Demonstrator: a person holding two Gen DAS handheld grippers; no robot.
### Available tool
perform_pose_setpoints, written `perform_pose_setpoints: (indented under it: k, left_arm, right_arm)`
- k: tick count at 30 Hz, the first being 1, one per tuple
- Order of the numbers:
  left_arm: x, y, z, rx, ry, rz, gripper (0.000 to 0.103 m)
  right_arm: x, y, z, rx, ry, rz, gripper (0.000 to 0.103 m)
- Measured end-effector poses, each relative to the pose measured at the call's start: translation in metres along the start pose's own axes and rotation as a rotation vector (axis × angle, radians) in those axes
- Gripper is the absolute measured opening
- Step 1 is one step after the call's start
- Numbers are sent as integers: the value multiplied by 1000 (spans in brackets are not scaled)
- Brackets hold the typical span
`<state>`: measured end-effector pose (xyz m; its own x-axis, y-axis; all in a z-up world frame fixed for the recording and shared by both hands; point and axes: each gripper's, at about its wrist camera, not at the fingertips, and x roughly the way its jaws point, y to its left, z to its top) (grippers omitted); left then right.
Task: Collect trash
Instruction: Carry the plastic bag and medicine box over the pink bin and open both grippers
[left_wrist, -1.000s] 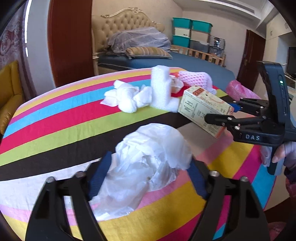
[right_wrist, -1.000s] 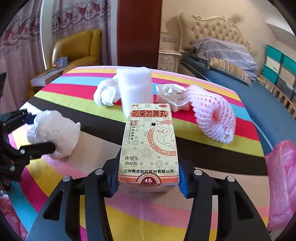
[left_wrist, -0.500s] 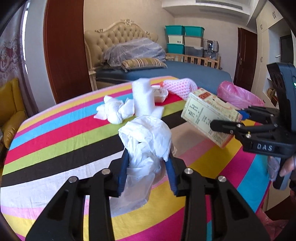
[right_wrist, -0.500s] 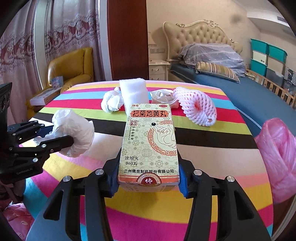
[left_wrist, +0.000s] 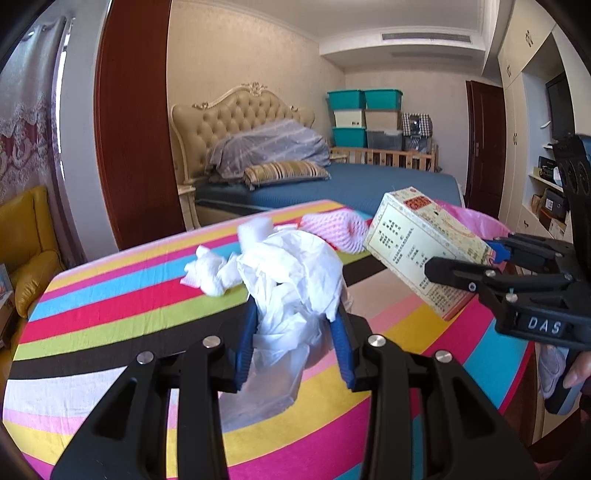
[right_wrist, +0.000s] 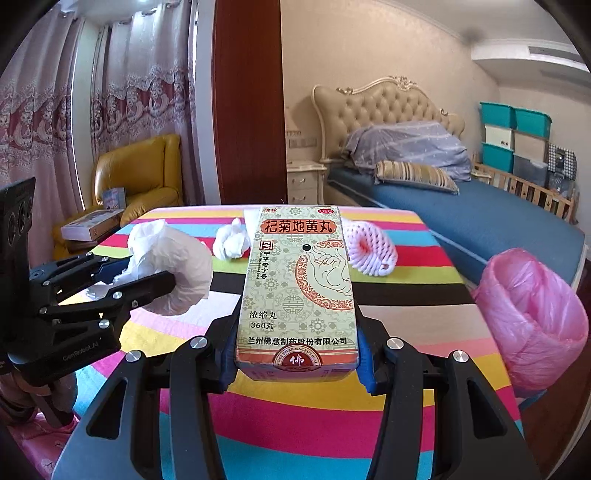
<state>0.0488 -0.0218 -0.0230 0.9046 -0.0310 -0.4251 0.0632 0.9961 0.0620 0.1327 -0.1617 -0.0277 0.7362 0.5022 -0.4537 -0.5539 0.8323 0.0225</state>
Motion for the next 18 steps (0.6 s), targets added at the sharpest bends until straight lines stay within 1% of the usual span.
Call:
perform_pose_setpoints:
  k: [8,18]
  left_arm:
    - [1,-17,11,29,-28,-24,37]
    - [14,-35,25,49,-48,-70,37]
  right_arm:
    - [-15,-18,-6,37,-21,-19,48]
    - [-33,-48,-11,83,-47,-71,48]
